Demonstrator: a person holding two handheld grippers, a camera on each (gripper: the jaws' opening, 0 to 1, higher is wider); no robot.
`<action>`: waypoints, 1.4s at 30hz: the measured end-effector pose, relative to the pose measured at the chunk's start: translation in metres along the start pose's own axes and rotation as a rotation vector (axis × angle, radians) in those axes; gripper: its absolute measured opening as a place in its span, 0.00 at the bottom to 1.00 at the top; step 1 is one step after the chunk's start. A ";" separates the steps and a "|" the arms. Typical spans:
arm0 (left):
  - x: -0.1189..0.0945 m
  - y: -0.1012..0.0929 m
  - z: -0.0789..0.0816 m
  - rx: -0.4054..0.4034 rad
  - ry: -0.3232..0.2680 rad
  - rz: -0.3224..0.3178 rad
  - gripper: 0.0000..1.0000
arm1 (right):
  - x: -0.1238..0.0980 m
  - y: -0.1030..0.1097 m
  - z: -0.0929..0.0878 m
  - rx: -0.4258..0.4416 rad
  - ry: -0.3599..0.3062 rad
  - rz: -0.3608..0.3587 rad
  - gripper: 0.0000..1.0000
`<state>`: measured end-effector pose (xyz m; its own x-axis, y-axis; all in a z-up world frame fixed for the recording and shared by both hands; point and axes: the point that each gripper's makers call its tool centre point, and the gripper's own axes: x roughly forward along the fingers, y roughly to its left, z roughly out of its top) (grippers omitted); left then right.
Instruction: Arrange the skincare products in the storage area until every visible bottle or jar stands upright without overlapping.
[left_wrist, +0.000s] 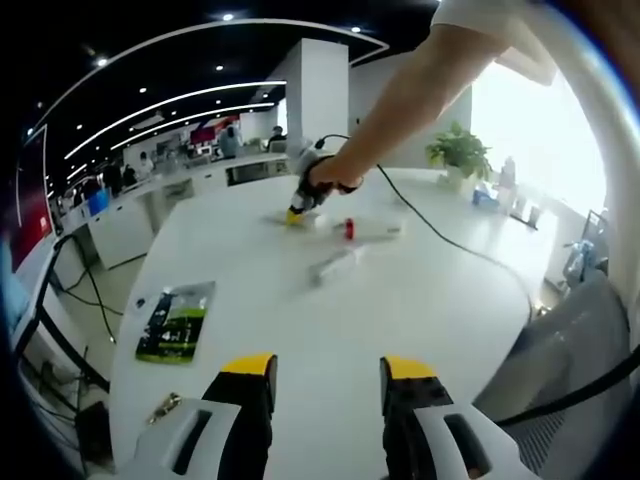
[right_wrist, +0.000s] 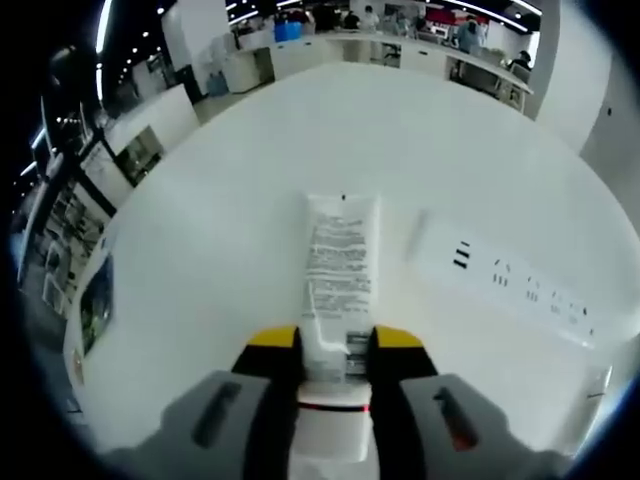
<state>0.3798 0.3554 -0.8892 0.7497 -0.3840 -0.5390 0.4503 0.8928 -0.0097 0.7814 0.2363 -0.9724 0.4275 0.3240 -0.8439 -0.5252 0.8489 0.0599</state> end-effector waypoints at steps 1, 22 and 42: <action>0.000 0.000 0.000 0.000 0.000 0.000 0.43 | -0.003 0.000 0.000 0.001 -0.003 0.005 0.24; -0.003 -0.001 0.006 0.018 -0.029 -0.001 0.43 | -0.152 0.036 0.000 0.013 -0.292 0.113 0.25; -0.007 -0.004 0.016 0.018 -0.070 -0.024 0.46 | -0.262 0.082 -0.027 -0.061 -0.492 0.194 0.25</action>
<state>0.3800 0.3505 -0.8715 0.7701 -0.4217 -0.4786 0.4770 0.8789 -0.0068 0.6061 0.2100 -0.7602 0.6048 0.6431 -0.4698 -0.6649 0.7324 0.1466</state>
